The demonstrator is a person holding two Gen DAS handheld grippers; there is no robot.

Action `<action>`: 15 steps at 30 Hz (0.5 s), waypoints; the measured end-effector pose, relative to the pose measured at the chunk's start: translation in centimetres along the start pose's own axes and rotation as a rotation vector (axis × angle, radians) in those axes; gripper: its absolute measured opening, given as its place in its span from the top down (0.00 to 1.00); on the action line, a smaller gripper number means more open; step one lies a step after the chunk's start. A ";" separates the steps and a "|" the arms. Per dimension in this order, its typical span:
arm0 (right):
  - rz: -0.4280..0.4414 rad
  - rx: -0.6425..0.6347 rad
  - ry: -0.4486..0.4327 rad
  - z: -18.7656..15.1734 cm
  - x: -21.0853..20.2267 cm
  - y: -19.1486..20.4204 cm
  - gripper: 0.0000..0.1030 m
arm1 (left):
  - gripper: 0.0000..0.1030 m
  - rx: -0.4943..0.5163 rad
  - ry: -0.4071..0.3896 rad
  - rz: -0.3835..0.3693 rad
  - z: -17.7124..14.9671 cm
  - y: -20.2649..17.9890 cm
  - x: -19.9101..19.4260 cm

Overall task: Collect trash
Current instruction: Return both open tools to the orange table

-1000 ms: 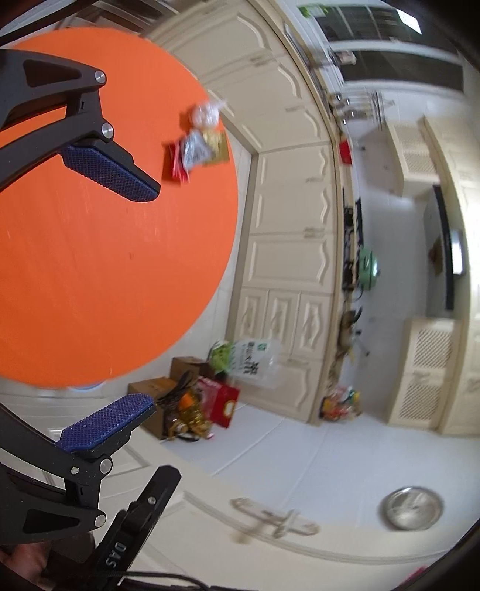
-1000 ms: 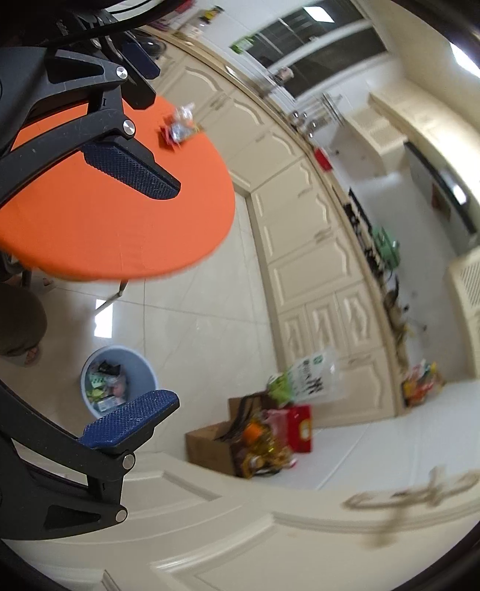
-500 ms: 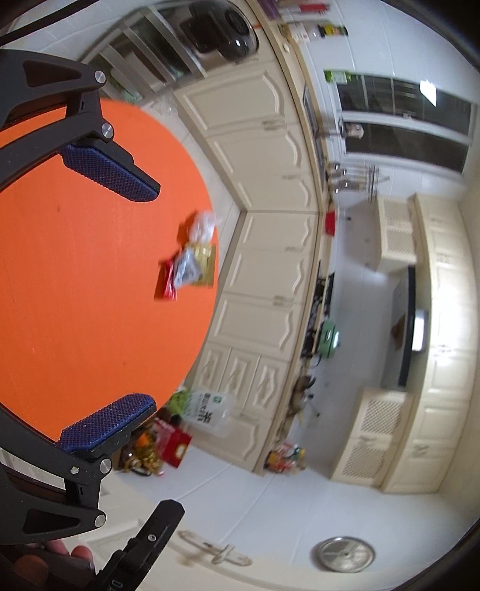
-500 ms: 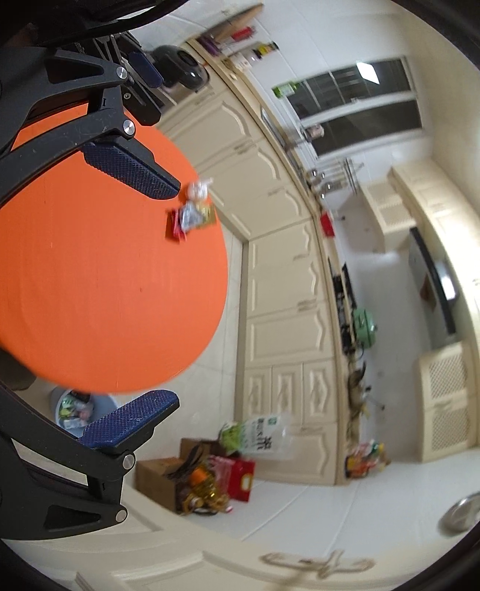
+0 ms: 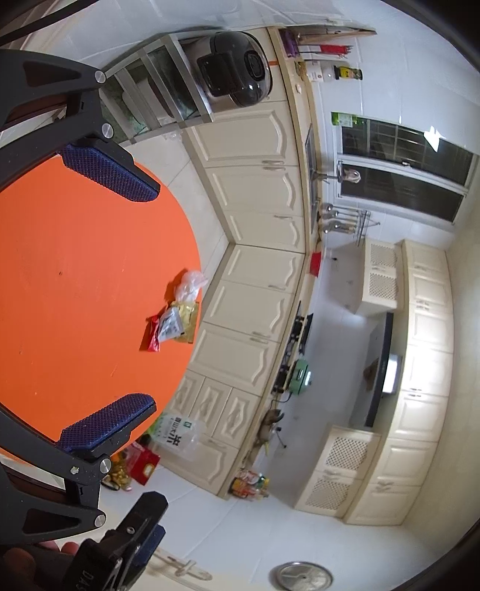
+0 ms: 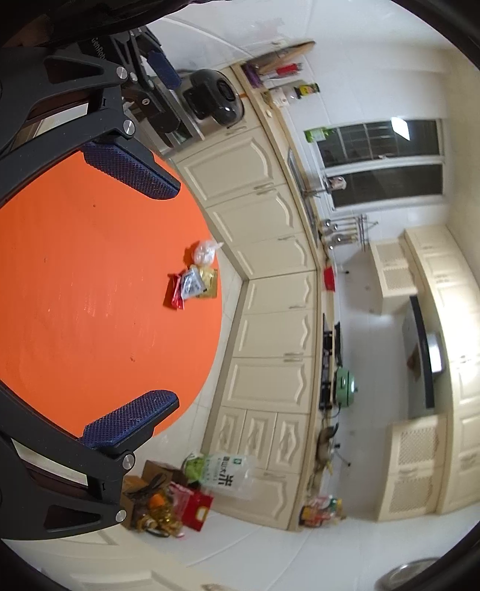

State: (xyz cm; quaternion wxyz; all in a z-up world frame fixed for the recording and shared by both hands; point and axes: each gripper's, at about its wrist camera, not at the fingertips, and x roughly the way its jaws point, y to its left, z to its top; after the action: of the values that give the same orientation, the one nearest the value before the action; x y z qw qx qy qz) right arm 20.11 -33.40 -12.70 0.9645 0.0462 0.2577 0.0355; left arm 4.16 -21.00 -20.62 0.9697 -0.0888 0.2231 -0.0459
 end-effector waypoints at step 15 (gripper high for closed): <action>0.039 -0.007 0.192 -1.3 12.6 -1.3 0.00 | 0.01 -0.034 0.133 0.034 4.6 2.3 11.3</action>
State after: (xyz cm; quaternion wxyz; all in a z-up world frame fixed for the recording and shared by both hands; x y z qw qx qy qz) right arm 30.40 -33.45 -20.21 0.9347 0.0443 0.3477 0.0594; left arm 16.43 -19.52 -21.78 0.9516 -0.0983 0.2895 -0.0314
